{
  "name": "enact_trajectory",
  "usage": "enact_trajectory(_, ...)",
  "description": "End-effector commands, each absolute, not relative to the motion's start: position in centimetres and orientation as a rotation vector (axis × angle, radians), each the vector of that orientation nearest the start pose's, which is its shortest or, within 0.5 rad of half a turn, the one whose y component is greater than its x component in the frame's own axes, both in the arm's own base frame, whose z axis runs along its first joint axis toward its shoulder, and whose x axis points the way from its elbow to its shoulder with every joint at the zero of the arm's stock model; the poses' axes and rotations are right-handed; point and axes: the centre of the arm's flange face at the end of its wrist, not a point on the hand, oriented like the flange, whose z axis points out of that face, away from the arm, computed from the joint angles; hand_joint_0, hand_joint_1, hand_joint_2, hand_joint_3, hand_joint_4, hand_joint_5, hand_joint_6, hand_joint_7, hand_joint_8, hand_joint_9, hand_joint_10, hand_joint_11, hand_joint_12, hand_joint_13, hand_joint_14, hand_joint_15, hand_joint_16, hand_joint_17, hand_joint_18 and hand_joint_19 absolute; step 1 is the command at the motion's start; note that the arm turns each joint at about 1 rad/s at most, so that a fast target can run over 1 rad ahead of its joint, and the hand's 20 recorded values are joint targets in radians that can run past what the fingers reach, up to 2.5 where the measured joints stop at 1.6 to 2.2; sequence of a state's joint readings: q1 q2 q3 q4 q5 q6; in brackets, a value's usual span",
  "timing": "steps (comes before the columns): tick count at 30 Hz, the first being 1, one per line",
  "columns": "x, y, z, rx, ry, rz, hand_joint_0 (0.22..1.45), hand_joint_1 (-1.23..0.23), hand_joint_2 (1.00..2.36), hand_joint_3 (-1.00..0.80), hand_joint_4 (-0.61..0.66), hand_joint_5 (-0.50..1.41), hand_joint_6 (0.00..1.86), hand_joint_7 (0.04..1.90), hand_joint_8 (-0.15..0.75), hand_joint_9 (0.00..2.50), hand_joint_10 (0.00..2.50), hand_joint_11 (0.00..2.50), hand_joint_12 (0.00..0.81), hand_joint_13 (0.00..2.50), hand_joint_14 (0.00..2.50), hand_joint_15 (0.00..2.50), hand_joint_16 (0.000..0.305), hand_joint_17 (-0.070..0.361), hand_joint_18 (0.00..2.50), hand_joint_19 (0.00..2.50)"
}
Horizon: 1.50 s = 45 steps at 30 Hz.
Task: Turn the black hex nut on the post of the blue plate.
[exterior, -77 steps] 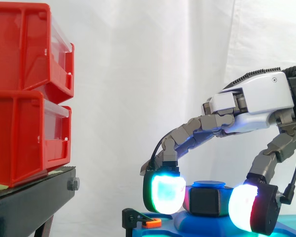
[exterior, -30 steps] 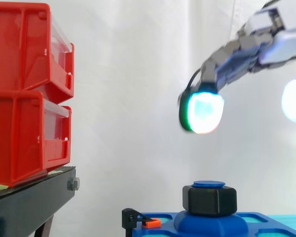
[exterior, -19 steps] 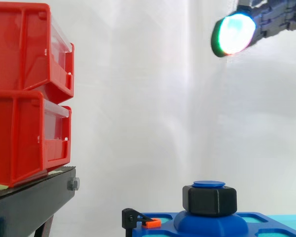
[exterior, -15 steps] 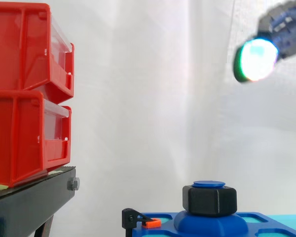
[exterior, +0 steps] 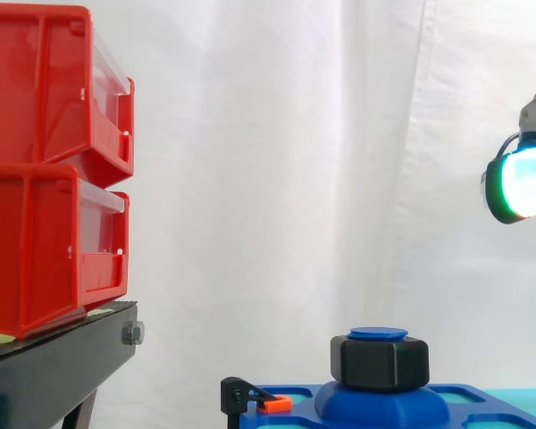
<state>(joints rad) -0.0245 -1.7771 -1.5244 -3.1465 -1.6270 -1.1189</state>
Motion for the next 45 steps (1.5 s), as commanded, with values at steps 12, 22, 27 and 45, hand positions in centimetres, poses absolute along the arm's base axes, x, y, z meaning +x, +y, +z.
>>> enact_trajectory(12,54.5,-15.6,40.1,0.471,1.704,0.433,0.41,-0.67,1.00,-0.50,0.20,-0.24,0.50,0.73,0.311,0.31,0.00,0.00,0.436,0.30,0.00,0.07,0.060,0.135,0.27,0.25)
enact_trajectory(22,50.2,-15.4,39.7,0.500,1.509,0.424,0.41,-0.67,1.00,-0.50,0.21,-0.24,0.50,0.73,0.313,0.31,0.00,0.00,0.435,0.30,0.00,0.07,0.060,0.135,0.27,0.26)
enact_trajectory(27,49.6,-15.1,39.2,0.592,1.463,0.492,0.41,-0.67,1.00,-0.50,0.21,-0.24,0.50,0.73,0.311,0.31,0.00,0.00,0.433,0.30,0.00,0.07,0.060,0.134,0.27,0.26)
enact_trajectory(45,49.1,-15.2,38.7,0.608,1.509,0.444,0.47,-0.60,1.00,-0.50,0.23,-0.22,0.50,0.74,0.295,0.33,0.00,0.00,0.406,0.29,0.00,0.06,0.054,0.122,0.26,0.28)
